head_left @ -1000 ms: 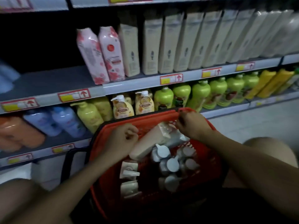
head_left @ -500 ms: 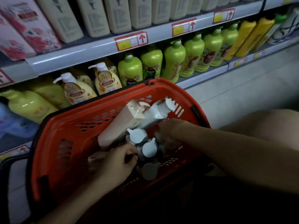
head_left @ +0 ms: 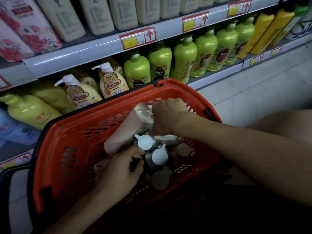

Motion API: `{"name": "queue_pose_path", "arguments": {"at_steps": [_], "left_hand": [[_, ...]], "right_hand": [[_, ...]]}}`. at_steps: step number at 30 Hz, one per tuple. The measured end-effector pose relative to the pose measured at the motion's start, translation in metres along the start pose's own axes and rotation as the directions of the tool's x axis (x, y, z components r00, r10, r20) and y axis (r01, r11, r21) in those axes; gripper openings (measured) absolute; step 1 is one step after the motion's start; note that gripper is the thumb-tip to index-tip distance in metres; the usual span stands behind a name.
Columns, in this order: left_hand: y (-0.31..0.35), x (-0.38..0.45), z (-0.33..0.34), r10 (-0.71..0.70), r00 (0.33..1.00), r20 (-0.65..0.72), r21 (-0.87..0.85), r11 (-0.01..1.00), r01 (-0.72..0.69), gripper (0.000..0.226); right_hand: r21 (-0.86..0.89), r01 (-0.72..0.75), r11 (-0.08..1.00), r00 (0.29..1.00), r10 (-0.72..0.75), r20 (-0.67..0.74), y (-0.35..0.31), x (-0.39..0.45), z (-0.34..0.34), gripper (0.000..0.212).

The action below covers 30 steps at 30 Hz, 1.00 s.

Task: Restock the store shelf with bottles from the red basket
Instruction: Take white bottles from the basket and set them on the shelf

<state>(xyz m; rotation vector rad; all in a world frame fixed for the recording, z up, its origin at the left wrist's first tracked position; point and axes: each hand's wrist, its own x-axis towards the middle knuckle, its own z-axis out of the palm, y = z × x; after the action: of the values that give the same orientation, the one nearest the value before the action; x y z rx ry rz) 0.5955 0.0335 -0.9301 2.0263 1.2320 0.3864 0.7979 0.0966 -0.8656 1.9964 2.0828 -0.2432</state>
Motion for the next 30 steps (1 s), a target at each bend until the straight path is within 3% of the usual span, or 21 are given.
{"name": "queue_pose_path", "arguments": {"at_steps": [3, 8, 15, 18, 23, 27, 30], "left_hand": [[0.009, 0.006, -0.003, -0.005, 0.997, -0.075, -0.082, 0.997, -0.001, 0.042], [0.024, 0.023, -0.008, 0.031, 0.997, -0.065, -0.202, 0.978, -0.044, 0.085], [0.033, 0.029, 0.002, 0.119, 0.990, -0.079, -0.308, 0.941, -0.138, 0.098], [0.032, 0.031, 0.007, 0.060, 0.991, -0.115, -0.305, 0.948, -0.093, 0.111], [0.041, 0.039, 0.000, -0.052, 0.962, -0.269, -0.476, 0.875, -0.085, 0.075], [0.040, 0.046, -0.054, -0.145, 0.982, -0.124, -0.574, 0.817, 0.048, 0.085], [0.042, 0.048, -0.103, -0.093, 0.994, -0.048, -0.785, 0.619, 0.020, 0.068]], "right_hand": [[0.145, -0.058, 0.988, 0.997, 0.063, -0.035, 0.000, -0.010, -0.027, 0.055], [0.292, -0.060, 0.954, 0.987, 0.100, -0.126, -0.001, -0.027, -0.060, 0.055], [0.419, -0.054, 0.907, 0.952, 0.173, -0.253, -0.002, -0.052, -0.087, 0.069], [0.506, -0.019, 0.862, 0.957, 0.163, -0.241, -0.008, -0.054, -0.093, 0.079], [0.618, 0.022, 0.786, 0.986, 0.085, -0.143, -0.018, -0.045, -0.087, 0.063], [0.833, 0.070, 0.548, 0.996, 0.001, -0.084, -0.011, -0.039, -0.094, 0.060], [0.868, 0.128, 0.480, 0.991, -0.030, -0.129, -0.008, -0.032, -0.094, 0.052]]}}
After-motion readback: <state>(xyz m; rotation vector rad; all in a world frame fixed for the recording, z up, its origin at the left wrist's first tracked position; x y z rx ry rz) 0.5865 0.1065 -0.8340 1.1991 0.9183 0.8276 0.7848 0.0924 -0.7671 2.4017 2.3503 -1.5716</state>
